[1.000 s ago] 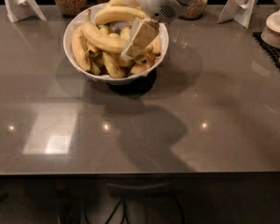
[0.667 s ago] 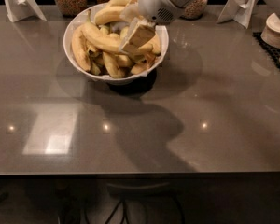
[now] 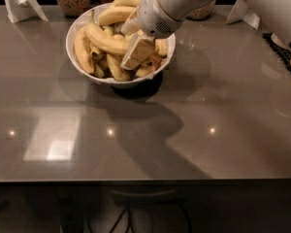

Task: Pick banana from white bowl

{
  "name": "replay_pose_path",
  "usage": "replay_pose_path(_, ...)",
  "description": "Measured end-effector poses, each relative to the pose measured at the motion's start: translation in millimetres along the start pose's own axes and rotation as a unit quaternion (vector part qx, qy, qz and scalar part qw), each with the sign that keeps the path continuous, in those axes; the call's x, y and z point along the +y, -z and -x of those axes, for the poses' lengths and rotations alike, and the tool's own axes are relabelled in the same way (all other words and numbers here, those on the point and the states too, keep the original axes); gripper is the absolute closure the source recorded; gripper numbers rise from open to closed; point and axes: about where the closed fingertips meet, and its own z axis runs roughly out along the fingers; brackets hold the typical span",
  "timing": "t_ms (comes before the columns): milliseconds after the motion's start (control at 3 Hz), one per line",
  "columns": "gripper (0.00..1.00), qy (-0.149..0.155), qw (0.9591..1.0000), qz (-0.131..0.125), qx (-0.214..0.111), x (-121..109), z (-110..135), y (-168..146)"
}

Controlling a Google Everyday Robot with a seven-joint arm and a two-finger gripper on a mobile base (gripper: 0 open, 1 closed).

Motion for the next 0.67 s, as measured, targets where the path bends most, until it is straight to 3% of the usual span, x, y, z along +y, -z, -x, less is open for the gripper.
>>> replay_pose_path(333, 0.42, 0.003, 0.9999, 0.014, 0.0, 1.8, 0.5, -17.6)
replay_pose_path(667, 0.61, 0.009, 0.9999, 0.014, 0.0, -2.0, 1.9, -26.1)
